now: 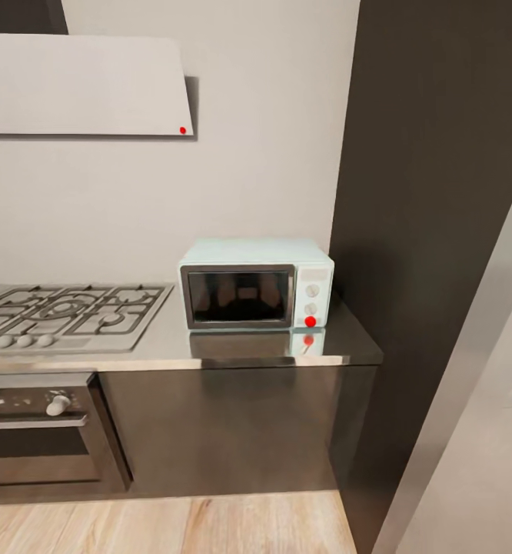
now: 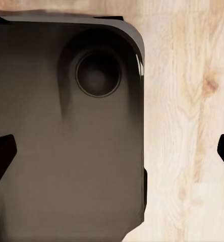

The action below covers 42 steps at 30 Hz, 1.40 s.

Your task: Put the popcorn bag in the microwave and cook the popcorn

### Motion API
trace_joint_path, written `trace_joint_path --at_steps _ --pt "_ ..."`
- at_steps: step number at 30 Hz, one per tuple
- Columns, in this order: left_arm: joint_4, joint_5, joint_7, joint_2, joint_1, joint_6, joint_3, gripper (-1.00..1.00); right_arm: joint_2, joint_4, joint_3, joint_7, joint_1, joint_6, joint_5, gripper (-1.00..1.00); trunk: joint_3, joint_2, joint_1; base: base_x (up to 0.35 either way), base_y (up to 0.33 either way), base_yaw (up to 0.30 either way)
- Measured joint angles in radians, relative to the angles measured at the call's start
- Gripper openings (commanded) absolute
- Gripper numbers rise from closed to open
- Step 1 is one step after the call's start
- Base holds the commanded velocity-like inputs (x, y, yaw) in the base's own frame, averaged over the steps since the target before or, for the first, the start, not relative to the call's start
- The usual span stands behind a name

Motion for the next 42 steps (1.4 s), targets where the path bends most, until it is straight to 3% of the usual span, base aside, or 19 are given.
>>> trace_joint_path --at_steps 19,22,24,25,31,35,37,38,39,40,41,42 --pt "0.0 0.0 0.0 0.0 0.0 -0.001 0.002 1.0 0.001 0.0 0.001 0.005 0.0 0.016 -0.002 1.0 0.0 0.0 0.0 0.001 -0.001 0.0" --pt "0.0 0.0 0.0 0.0 0.0 -0.001 0.001 1.0 0.002 -0.039 0.019 0.0 -0.003 0.019 0.02 1.0 0.0 0.0 0.0 0.0 0.0 0.0" --pt "0.0 0.0 0.0 0.0 0.0 -0.001 0.001 1.0 0.005 -0.135 0.022 -0.01 -0.004 0.064 0.025 1.0 0.0 0.0 0.0 0.0 0.0 0.0" --pt "0.0 0.0 0.0 0.0 0.0 -0.001 0.001 1.0 0.005 -0.215 0.022 -0.012 -0.005 0.126 0.029 1.0 0.0 0.0 0.0 0.0 0.0 0.0" --pt "0.0 0.0 0.0 0.0 0.0 -0.001 0.001 1.0 0.018 -0.762 0.025 -0.011 -0.005 0.478 0.148 1.0 0.0 0.0 0.0 0.0 0.0 0.0" --pt "0.0 0.0 0.001 0.0 0.0 -0.001 0.002 1.0 0.022 -1.081 0.069 -0.005 -0.006 0.651 0.172 1.0 0.0 0.0 0.0 0.0 0.0 0.0" --pt "0.0 0.0 0.001 0.0 0.0 -0.001 0.002 1.0 0.053 -1.279 0.083 -0.004 -0.031 0.76 0.17 1.0 0.0 0.0 0.0 0.0 0.0 0.0" --pt "0.0 0.0 0.001 0.0 0.0 -0.001 0.002 1.0 0.065 -1.305 0.084 -0.004 -0.041 0.78 0.172 1.0 0.0 0.0 0.0 0.0 0.0 0.0" --pt "0.0 0.0 0.001 0.0 0.0 -0.001 0.002 1.0 0.116 -1.373 0.086 -0.003 -0.105 0.867 0.168 1.0 0.0 0.0 0.0 0.0 0.0 0.0" --pt "0.0 0.0 0.001 0.0 0.0 -0.001 0.001 1.0 0.128 -1.391 0.087 -0.003 -0.217 0.883 0.173 1.0 0.0 0.0 0.0 0.0 0.0 0.0" --pt "0.0 0.0 0.0 0.0 0.0 -0.001 0.001 1.0 0.133 -1.396 0.087 -0.004 -0.263 0.891 0.172 1.0 0.0 0.0 0.0 0.0 0.0 0.0" --pt "0.0 0.0 0.0 0.0 0.0 -0.001 0.002 1.0 0.143 -1.4 0.086 -0.005 -0.346 0.904 0.168 1.0 0.0 0.0 0.0 0.0 0.0 0.0"
